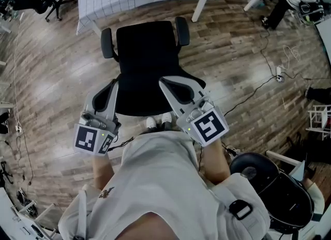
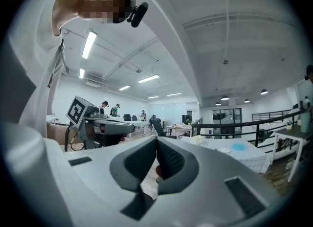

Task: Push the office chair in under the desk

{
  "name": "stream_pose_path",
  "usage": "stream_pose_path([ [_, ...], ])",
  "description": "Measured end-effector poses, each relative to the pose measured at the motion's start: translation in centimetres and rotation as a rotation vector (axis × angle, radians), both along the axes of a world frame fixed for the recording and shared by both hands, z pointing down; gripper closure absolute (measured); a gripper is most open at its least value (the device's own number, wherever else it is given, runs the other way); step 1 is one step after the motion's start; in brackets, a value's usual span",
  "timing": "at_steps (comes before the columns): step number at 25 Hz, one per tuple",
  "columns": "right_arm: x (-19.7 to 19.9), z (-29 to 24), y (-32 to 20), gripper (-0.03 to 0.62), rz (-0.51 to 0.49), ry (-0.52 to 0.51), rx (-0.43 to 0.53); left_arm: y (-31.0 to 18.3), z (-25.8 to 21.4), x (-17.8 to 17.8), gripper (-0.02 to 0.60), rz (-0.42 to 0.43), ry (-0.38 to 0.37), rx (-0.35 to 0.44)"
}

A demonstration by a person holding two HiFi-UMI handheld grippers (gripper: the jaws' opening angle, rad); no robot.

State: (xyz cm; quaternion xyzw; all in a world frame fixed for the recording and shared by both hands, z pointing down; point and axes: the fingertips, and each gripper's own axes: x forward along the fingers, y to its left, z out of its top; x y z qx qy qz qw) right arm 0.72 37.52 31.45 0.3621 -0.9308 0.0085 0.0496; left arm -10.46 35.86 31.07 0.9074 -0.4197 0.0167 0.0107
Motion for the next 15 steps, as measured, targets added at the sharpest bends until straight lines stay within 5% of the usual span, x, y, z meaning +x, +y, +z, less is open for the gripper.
stream_pose_path([
  [15,0.02,-0.28,-0.12,0.569,-0.03,0.027,-0.004,-0.42,0.03,0.01,0.538,0.052,-0.058,0.006],
])
